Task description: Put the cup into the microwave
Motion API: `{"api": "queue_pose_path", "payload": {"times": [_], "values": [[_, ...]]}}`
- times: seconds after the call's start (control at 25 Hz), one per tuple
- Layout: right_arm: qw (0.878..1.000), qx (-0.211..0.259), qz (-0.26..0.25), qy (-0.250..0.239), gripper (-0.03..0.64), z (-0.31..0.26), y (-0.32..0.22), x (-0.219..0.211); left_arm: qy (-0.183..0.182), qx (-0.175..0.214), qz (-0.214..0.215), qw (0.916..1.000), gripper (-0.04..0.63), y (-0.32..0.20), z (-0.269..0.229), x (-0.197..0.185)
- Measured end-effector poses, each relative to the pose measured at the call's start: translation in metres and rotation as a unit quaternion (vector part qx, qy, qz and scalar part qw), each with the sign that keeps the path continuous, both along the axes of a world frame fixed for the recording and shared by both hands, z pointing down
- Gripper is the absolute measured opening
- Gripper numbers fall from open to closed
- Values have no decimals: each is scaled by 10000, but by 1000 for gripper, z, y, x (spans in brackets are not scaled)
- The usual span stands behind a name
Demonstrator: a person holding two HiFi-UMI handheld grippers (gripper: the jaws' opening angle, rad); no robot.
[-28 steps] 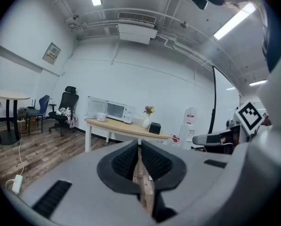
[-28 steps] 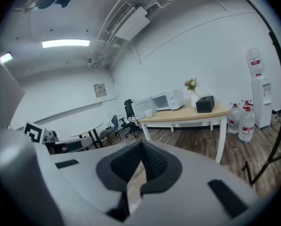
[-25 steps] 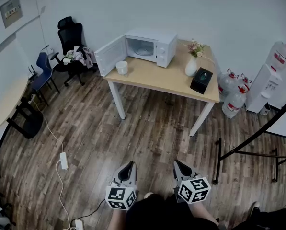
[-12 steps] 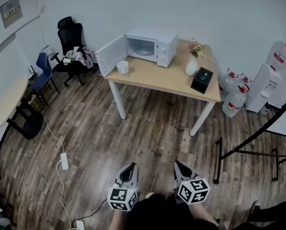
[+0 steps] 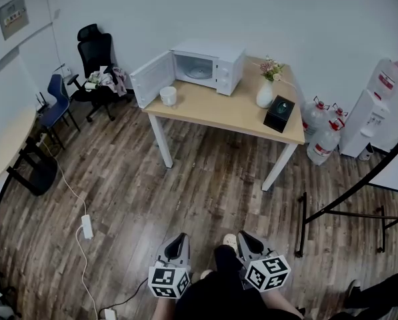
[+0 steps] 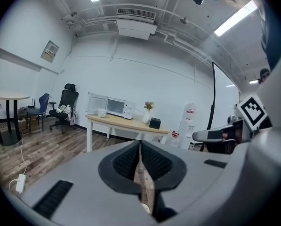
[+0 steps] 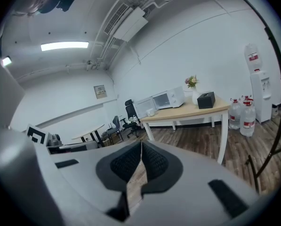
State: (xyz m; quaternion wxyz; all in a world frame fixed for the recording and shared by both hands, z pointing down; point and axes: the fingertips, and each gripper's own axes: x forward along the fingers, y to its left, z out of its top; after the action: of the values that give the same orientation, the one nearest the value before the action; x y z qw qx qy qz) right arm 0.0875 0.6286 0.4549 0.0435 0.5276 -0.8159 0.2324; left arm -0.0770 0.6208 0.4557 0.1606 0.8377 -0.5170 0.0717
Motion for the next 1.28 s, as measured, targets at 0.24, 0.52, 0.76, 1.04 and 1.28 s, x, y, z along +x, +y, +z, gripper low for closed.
{"api": "queue_pose_path", "payload": {"times": [0.24, 0.52, 0.76, 1.04, 1.28], "values": [[9998, -48, -212, -22, -6, 5, -21, -10, -86, -48, 42, 9999, 14, -12, 5, 3], [9992, -13, -382, -123, -5, 2, -70, -10, -146, 32, -124, 9998, 14, -58, -2, 4], [9983, 14, -530, -254, -5, -6, -117, -7, -133, 117, -257, 9995, 14, -104, -9, 6], [9981, 13, -580, -194, -5, -3, -172, -1, -134, 203, -296, 9993, 14, -152, -11, 13], [9985, -53, -524, -151, -5, 0, -218, 12, -192, 276, -225, 9992, 14, -195, -12, 25]]}}
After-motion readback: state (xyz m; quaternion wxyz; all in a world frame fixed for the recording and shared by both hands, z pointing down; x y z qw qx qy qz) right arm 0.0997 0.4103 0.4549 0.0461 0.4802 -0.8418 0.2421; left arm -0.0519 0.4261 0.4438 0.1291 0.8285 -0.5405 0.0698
